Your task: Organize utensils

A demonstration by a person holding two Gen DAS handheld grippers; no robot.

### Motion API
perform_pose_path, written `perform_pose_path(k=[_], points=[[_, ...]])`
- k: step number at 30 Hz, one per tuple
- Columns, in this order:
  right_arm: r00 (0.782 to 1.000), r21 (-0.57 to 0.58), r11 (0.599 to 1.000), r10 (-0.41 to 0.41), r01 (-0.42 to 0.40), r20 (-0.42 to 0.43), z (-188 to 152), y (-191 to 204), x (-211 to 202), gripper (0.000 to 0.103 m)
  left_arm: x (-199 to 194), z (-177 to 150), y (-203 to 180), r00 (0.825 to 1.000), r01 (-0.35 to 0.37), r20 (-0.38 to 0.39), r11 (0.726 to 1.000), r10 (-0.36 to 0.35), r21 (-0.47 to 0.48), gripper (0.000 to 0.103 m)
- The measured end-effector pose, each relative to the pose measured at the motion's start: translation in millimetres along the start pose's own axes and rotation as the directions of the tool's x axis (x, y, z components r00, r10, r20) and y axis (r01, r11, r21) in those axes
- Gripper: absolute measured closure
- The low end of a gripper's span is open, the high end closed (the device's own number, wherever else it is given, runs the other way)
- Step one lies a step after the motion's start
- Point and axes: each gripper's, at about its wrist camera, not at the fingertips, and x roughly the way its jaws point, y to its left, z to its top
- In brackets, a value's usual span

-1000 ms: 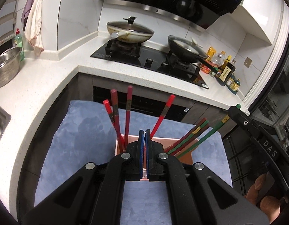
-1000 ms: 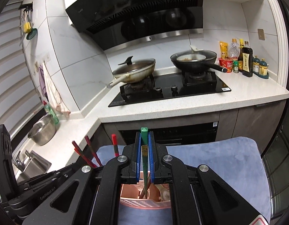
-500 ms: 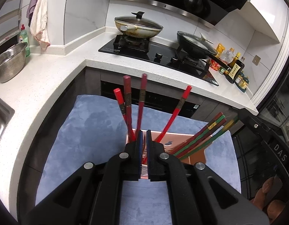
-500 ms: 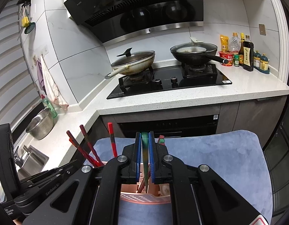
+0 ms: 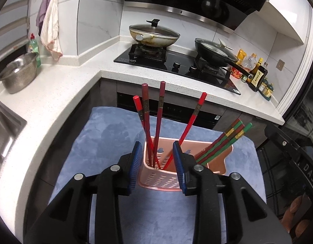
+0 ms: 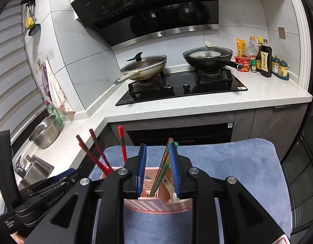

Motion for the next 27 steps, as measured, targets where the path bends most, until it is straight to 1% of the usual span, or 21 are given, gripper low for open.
perform_pose_path(k=[5,10,14,16,20,21,22,23,24,27], points=[[1.000,-0.006,1.000,0.003,-0.003,-0.030,-19,0,-15,0.079,-18,-12,-8,0.999,-0.039,0.024,0.998,0.038,0.045,0.071],[0.998,-0.014,1.000,-0.005,0.004,-0.069,-45,2,-31,0.079,-33,-25,-11,0.998,-0.059,0.035,0.995,0.057,0.076,0.071],[0.996,-0.022,1.000,-0.010,0.008,-0.086,-64,4,-44,0.079,-45,-36,-12,0.997,-0.073,0.034,0.993,0.070,0.089,0.065],[0.996,-0.014,1.000,-0.004,0.003,-0.094,-71,4,-51,0.079,-49,-41,-14,0.997,-0.073,0.034,0.993,0.070,0.094,0.065],[0.994,-0.016,1.000,-0.023,0.021,-0.103,-83,6,-62,0.079,-59,-51,-14,0.996,-0.084,0.031,0.991,0.081,0.108,0.064],[0.994,-0.014,1.000,-0.023,0.021,-0.109,-87,7,-65,0.078,-61,-53,-14,0.996,-0.086,0.031,0.990,0.083,0.110,0.064],[0.993,-0.015,1.000,-0.023,0.022,-0.111,-90,7,-68,0.073,-64,-56,-14,0.996,-0.089,0.030,0.990,0.086,0.112,0.061],[0.994,-0.018,1.000,-0.027,0.026,-0.110,-93,8,-71,0.071,-65,-59,-13,0.996,-0.091,0.030,0.989,0.088,0.114,0.057],[0.994,-0.026,0.999,-0.038,0.036,-0.107,-96,9,-74,0.069,-67,-61,-14,0.996,-0.092,0.031,0.989,0.089,0.115,0.055],[0.993,-0.049,0.997,-0.059,0.054,-0.107,-104,13,-81,0.064,-73,-71,-15,0.995,-0.101,0.029,0.987,0.098,0.128,0.055]])
